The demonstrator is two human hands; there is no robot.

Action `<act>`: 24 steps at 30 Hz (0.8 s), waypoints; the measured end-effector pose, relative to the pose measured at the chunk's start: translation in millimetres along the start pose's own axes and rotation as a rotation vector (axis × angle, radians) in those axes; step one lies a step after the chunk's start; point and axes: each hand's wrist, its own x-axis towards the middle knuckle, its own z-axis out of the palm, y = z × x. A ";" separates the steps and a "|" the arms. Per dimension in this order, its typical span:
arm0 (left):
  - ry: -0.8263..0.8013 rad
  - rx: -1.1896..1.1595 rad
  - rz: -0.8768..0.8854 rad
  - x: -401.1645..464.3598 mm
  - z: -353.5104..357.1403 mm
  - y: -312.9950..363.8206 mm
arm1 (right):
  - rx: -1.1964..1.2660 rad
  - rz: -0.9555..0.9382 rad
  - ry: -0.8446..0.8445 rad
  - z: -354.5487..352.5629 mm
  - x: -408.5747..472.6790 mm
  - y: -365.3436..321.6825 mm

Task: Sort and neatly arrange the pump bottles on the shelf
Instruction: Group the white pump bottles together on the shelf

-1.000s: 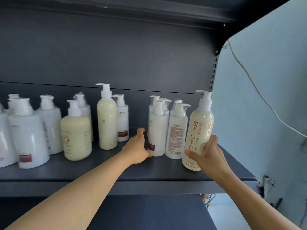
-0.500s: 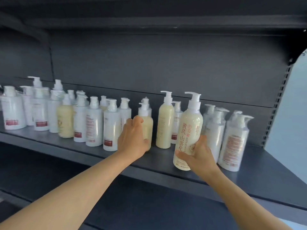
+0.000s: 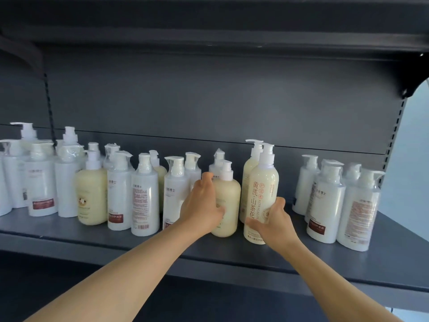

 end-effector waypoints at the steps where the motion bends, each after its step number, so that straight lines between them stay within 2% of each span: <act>1: -0.008 -0.006 0.015 -0.5 -0.9 -4.1 | -0.007 0.007 0.013 1.9 2.4 -0.1; 5: -0.010 -0.016 0.077 -7.4 -8.5 -16.8 | -0.025 0.058 0.019 8.6 6.2 -4.8; 7: 0.039 0.039 0.134 -13.1 -14.8 -18.9 | -0.121 0.053 0.080 12.5 1.7 -10.0; 10: 0.176 0.131 0.201 -19.5 -26.8 -22.1 | -0.296 -0.154 0.383 15.7 -11.2 -28.2; 12: 0.275 0.152 0.203 -20.1 -36.0 -27.6 | -0.237 -0.352 0.454 18.9 -20.1 -50.1; 14: 0.350 0.137 0.155 -17.8 -45.6 -37.1 | -0.114 -0.460 0.300 26.6 -24.0 -73.1; 18: 0.468 0.076 0.025 -11.6 -59.6 -66.4 | -0.082 -0.462 -0.055 58.6 -22.4 -99.9; 20: 0.433 0.050 -0.054 -11.7 -62.9 -81.8 | -0.030 -0.410 -0.159 75.9 -19.0 -105.6; 24: 0.308 -0.025 -0.106 -16.9 -61.4 -101.0 | 0.039 -0.265 -0.242 101.7 -7.5 -110.9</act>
